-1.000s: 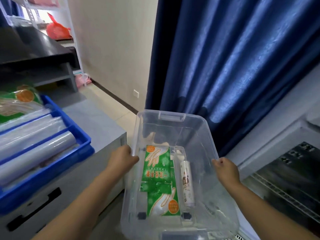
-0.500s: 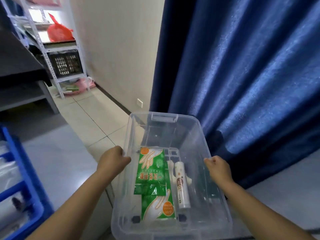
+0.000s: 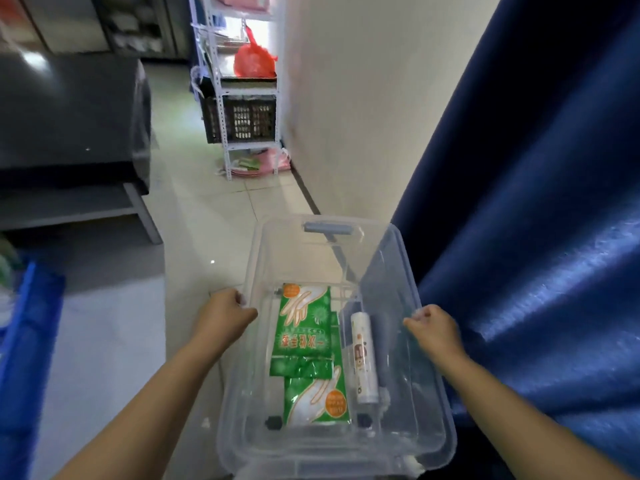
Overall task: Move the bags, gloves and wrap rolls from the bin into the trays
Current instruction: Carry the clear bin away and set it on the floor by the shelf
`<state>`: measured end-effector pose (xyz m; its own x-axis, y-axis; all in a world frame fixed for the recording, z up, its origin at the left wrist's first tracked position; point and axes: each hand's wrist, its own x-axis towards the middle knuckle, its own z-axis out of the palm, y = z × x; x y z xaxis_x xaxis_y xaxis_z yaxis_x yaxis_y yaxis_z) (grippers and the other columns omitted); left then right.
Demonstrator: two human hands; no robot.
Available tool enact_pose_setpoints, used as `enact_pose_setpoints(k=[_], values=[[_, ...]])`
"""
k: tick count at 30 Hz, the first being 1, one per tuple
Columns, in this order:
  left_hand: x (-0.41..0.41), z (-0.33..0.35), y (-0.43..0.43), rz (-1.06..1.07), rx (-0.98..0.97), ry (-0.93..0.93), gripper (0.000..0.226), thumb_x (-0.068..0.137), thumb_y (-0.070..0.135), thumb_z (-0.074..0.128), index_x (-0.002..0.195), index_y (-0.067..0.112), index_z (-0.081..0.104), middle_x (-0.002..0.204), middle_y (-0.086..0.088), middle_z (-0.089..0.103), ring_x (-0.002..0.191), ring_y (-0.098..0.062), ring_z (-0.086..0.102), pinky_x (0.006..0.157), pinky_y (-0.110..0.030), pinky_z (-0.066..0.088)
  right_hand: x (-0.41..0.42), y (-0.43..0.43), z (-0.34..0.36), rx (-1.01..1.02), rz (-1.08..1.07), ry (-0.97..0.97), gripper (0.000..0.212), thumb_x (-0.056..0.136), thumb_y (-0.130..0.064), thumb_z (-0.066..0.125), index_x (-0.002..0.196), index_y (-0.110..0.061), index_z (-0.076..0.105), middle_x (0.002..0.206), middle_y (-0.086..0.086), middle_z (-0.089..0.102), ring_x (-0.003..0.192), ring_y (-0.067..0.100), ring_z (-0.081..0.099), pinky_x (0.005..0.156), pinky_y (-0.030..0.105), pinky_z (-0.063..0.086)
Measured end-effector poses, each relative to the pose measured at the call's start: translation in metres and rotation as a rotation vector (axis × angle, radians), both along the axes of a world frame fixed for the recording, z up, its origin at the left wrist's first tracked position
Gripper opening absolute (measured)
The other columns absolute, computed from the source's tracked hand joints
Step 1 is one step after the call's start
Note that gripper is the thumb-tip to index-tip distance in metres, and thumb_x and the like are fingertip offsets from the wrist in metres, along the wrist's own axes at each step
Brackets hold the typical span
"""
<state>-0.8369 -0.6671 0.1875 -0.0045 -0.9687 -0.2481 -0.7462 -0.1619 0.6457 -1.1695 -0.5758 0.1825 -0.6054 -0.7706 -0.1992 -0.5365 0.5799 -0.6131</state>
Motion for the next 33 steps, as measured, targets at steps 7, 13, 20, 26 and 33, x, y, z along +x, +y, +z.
enact_pose_setpoints(k=[7, 13, 20, 26, 33], values=[[0.007, -0.018, -0.100, 0.142, 0.004, -0.032, 0.017, 0.072, 0.020, 0.062, 0.062, 0.014, 0.050, 0.067, -0.009, 0.062, 0.064, -0.029, 0.054, 0.047, -0.028, 0.028, -0.005, -0.147, -0.012, 0.052, 0.153, -0.010, 0.025, 0.074, -0.018, 0.071, 0.061, -0.018, 0.049, 0.061, -0.001, 0.055, 0.055, 0.015, 0.050, 0.049, 0.023, 0.037], [0.010, -0.016, -0.184, 0.228, 0.062, -0.021, 0.019, 0.072, 0.022, 0.064, 0.063, 0.014, 0.050, 0.072, -0.012, 0.064, 0.070, -0.030, 0.058, 0.054, -0.030, 0.034, -0.003, -0.254, -0.005, 0.105, 0.223, -0.022, 0.024, 0.074, -0.017, 0.069, 0.062, -0.016, 0.048, 0.063, 0.001, 0.053, 0.053, 0.013, 0.046, 0.046, 0.021, 0.033], [0.005, -0.022, -0.272, 0.332, 0.042, -0.015, 0.018, 0.071, 0.021, 0.068, 0.075, 0.008, 0.058, 0.076, -0.012, 0.064, 0.071, -0.030, 0.058, 0.058, -0.030, 0.036, -0.009, -0.370, -0.007, 0.094, 0.338, -0.047, 0.015, 0.074, -0.015, 0.066, 0.073, -0.007, 0.053, 0.067, 0.003, 0.054, 0.061, 0.019, 0.050, 0.055, 0.029, 0.038], [-0.003, -0.032, -0.366, 0.413, 0.054, -0.032, 0.016, 0.070, 0.022, 0.068, 0.072, 0.012, 0.056, 0.072, -0.006, 0.062, 0.069, -0.027, 0.058, 0.056, -0.029, 0.036, -0.017, -0.496, -0.018, 0.133, 0.397, -0.044, 0.019, 0.072, -0.016, 0.066, 0.065, -0.009, 0.049, 0.060, 0.003, 0.048, 0.056, 0.020, 0.045, 0.050, 0.028, 0.033], [-0.007, -0.027, -0.469, 0.580, 0.102, -0.015, 0.015, 0.070, 0.023, 0.067, 0.072, 0.013, 0.056, 0.072, -0.006, 0.062, 0.069, -0.026, 0.059, 0.056, -0.029, 0.037, -0.012, -0.660, -0.012, 0.123, 0.591, -0.063, 0.025, 0.073, -0.017, 0.069, 0.061, -0.020, 0.047, 0.063, -0.002, 0.053, 0.061, 0.018, 0.051, 0.051, 0.024, 0.034]])
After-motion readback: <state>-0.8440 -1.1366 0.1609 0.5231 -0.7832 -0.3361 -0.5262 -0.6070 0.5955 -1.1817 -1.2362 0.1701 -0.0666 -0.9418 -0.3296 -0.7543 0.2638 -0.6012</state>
